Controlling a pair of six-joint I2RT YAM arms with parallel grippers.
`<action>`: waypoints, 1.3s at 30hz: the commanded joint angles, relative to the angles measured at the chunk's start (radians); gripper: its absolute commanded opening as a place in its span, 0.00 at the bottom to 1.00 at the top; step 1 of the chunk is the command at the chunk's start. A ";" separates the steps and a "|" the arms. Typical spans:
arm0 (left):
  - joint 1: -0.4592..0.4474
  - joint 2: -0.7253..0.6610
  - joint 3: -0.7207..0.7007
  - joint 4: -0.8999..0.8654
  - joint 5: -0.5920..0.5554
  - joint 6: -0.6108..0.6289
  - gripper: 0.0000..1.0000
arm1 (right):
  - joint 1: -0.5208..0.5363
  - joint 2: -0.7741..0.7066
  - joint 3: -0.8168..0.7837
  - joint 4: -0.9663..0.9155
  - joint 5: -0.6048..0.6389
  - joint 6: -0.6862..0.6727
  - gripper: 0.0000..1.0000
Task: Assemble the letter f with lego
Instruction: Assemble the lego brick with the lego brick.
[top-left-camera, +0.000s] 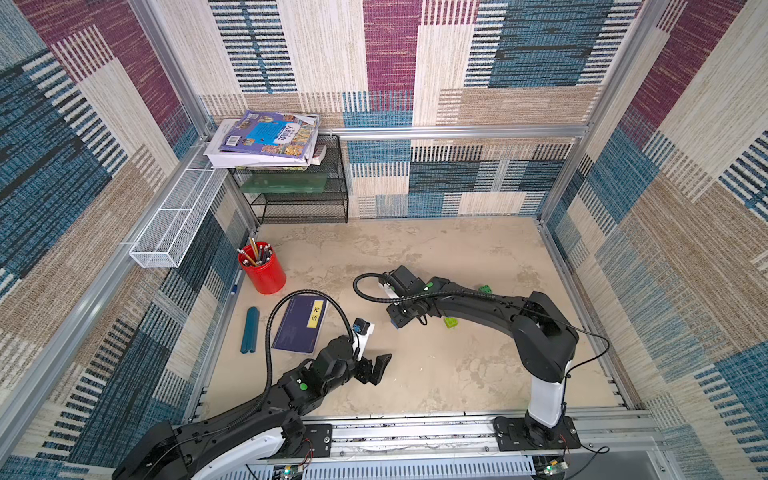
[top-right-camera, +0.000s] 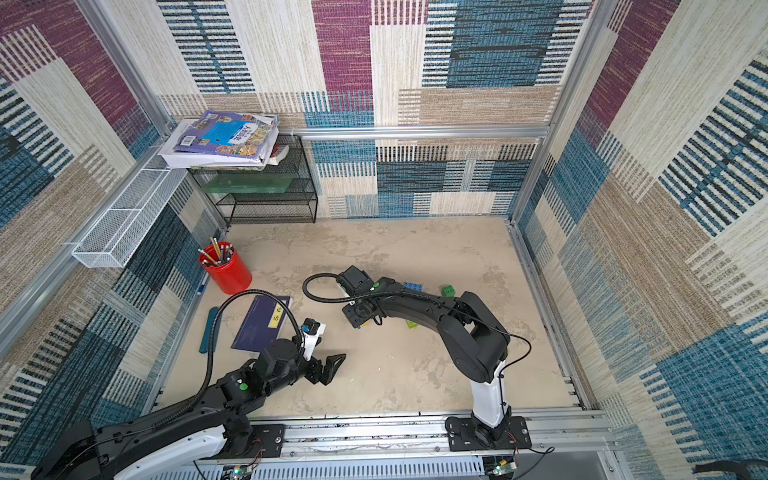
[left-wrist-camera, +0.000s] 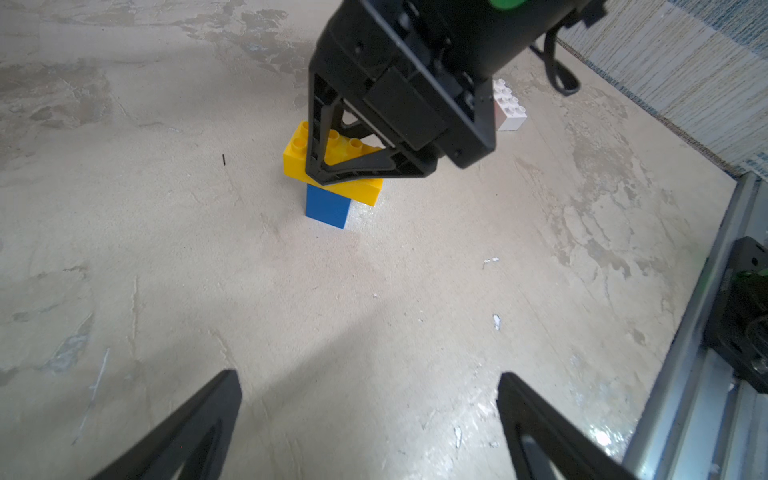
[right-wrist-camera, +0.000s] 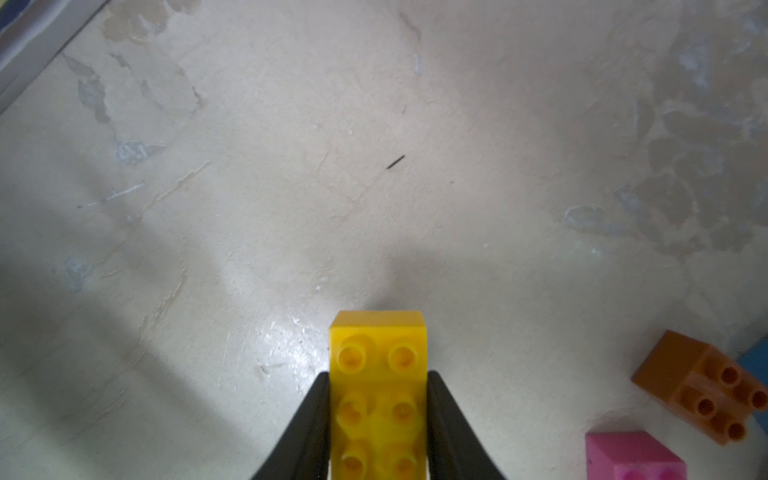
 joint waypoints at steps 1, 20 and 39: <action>0.000 -0.001 -0.002 0.025 -0.013 0.030 0.99 | 0.003 0.033 -0.038 -0.031 -0.003 0.027 0.37; 0.001 -0.085 -0.007 -0.046 -0.047 -0.015 0.99 | -0.039 -0.021 -0.003 -0.034 -0.034 -0.027 0.37; 0.001 -0.075 0.011 -0.065 -0.056 0.052 0.99 | -0.046 -0.053 -0.010 0.025 -0.122 -0.205 0.38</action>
